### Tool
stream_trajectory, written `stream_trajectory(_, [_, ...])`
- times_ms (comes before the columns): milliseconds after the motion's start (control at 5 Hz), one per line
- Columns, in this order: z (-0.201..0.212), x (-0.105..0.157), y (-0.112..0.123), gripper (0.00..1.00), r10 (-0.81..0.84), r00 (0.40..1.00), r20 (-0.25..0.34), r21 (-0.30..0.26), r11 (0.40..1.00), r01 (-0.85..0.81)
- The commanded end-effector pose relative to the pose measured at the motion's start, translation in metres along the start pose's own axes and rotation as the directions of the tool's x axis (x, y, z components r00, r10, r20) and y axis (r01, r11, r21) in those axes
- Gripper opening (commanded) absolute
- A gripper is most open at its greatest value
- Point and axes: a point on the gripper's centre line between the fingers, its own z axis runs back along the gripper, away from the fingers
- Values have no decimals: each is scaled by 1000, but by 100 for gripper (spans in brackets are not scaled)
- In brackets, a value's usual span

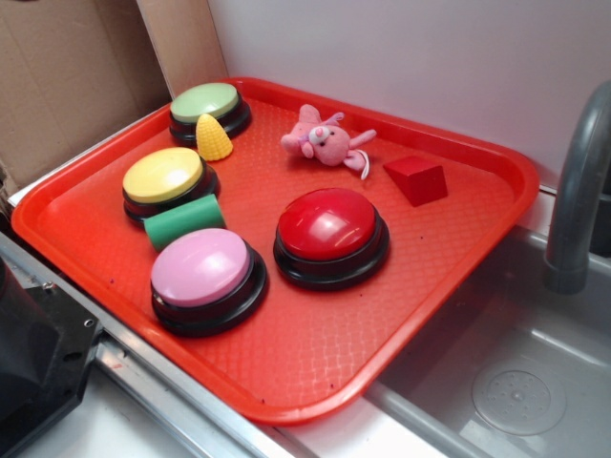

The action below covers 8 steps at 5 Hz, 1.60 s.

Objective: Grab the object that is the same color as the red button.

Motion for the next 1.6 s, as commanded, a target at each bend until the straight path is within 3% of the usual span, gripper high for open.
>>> stream_trajectory(0, [0,0,0,100,0,1000,0,0,1000,0])
stream_trajectory(200, [-13,22,-18,100,249,967,58,-30,969,-247])
stream_trajectory(400, [-29,45,-40,100,471,866,170,-51,881,-470])
stream_trajectory(600, [-54,77,-57,100,655,703,278,-86,746,-661])
stream_trajectory(800, [-88,108,-80,100,670,646,366,-105,719,-687])
stream_trajectory(1000, [-121,137,-87,100,682,626,377,-105,703,-703])
stream_trajectory(1400, [-176,184,-83,100,656,647,388,-60,719,-693])
